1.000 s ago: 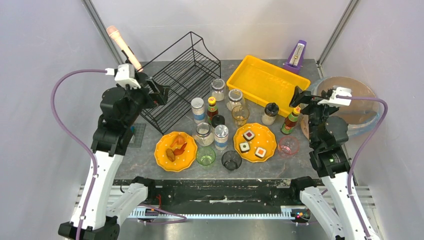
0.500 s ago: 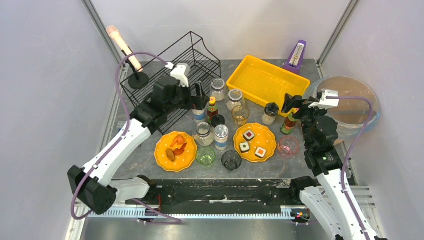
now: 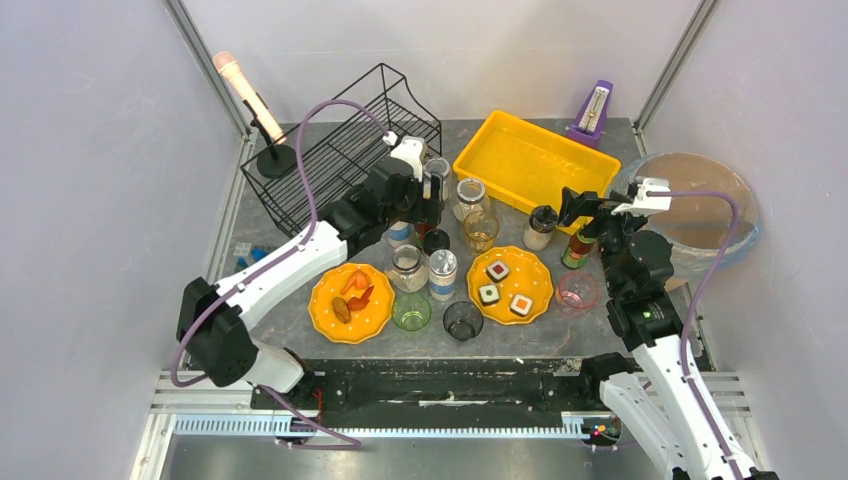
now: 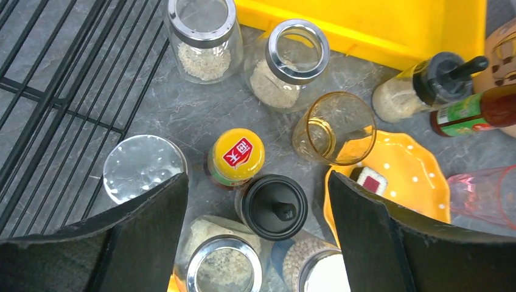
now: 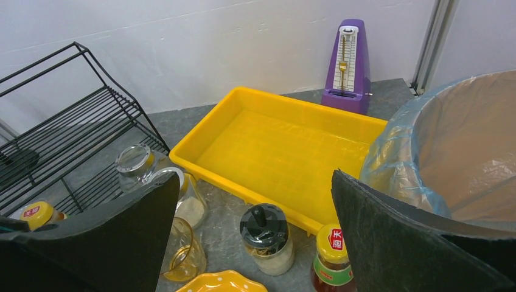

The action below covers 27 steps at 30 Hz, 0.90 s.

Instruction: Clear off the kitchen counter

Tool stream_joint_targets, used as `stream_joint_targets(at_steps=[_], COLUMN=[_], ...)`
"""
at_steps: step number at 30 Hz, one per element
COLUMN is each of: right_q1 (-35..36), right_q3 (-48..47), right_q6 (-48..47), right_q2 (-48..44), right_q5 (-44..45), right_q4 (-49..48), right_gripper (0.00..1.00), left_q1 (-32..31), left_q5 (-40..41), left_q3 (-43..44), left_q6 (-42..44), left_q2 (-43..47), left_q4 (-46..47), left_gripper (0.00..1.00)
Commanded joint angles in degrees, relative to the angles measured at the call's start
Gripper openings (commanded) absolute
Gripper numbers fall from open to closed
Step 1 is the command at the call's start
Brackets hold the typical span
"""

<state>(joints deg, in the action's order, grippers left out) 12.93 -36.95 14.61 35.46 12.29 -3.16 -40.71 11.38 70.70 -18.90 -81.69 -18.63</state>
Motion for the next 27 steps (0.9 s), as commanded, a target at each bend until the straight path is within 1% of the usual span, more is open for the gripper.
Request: stream_joint_targets(at_steps=[1,3,5,6,11,14,20,25,27], right_q1=[0.25,0.21,0.20,0.25,0.25,0.24,0.19,0.25,0.22], right_q3=[-0.05,-0.22,-0.40,-0.40,-0.40,-0.23,0.05,0.12,0.29], right_q6=[-0.27,-0.20,-0.33,-0.30,-0.15,0.04,0.04,-0.14,-0.17], right_q2=[0.19,0.55,0.98,1.08,2.20,2.42,2.63,2.58,2.38], right_q5=[-0.86,-1.09,-1.20,-1.18,-1.61,-1.85,-1.75,-1.09,-0.84], right_q4=[-1.95,-1.70,-1.41,-1.41,-1.33,-1.19,-0.54,0.21,0.51], right_gripper=[0.98,0.98,0.98,0.98,0.98,0.98,0.98,0.98,0.98], left_q1=[-0.87,-1.16,-1.43,-1.60,-1.92,-1.92,-1.92,-2.00,-2.01], left_q5=[3.77,4.80,5.19,5.34,9.67,10.40,9.82,9.78,9.97], left_q3=[3.28,3.29,3.10,3.06,2.67,1.63,0.71,0.51,0.08], left_q6=[2.76,3.18,3.56,3.97,4.88,4.71,4.10,2.86,2.35], left_q2=[-2.78,-3.98,-5.08,-5.73,-9.06,-10.20,-12.86,-14.19,-14.41], left_q4=[3.67,4.14,4.93,5.41,6.93,8.90,11.68,12.04,12.30], left_gripper=[0.88,0.86,0.78,0.77,0.75,0.72,0.65,0.64,0.62])
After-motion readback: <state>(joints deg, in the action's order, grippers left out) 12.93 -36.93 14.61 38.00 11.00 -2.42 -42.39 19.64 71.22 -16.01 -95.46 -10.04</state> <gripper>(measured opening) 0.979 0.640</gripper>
